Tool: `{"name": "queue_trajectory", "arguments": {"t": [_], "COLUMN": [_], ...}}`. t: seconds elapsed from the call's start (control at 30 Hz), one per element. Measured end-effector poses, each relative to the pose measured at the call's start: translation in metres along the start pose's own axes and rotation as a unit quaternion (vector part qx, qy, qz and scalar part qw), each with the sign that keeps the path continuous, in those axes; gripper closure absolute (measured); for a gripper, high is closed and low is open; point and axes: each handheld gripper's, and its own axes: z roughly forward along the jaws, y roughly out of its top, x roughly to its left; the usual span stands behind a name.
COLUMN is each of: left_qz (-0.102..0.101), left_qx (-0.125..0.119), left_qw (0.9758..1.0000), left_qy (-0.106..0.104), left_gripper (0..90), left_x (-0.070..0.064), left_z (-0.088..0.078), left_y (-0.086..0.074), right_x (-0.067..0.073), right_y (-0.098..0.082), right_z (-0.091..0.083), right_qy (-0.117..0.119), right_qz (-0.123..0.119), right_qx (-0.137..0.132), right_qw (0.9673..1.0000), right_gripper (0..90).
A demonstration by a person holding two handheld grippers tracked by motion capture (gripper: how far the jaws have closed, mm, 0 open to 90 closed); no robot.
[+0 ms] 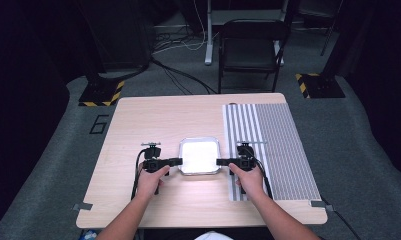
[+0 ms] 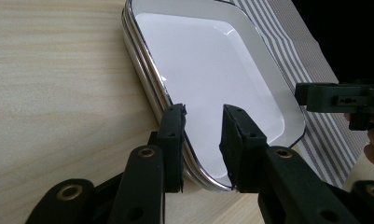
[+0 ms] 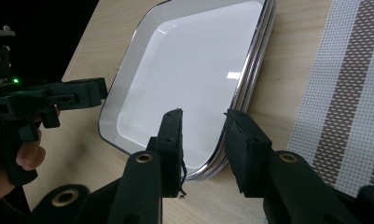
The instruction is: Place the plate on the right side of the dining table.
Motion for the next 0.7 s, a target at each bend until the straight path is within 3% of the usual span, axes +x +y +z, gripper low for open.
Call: {"name": "queue_trajectory", "arguments": {"t": [0.7], "left_qz": [-0.007], "left_qx": [0.007], "left_qw": [0.9999], "left_qy": [-0.002], "left_gripper": [70.5], "left_x": [0.0014], "left_z": [0.0013], "left_y": [-0.0013], "right_x": [0.0057], "right_y": [-0.0019], "right_z": [-0.0102], "right_qy": [0.016], "right_qz": [0.005], "right_qx": [-0.007], "right_qw": [0.9998], "right_gripper": [67.5]}}
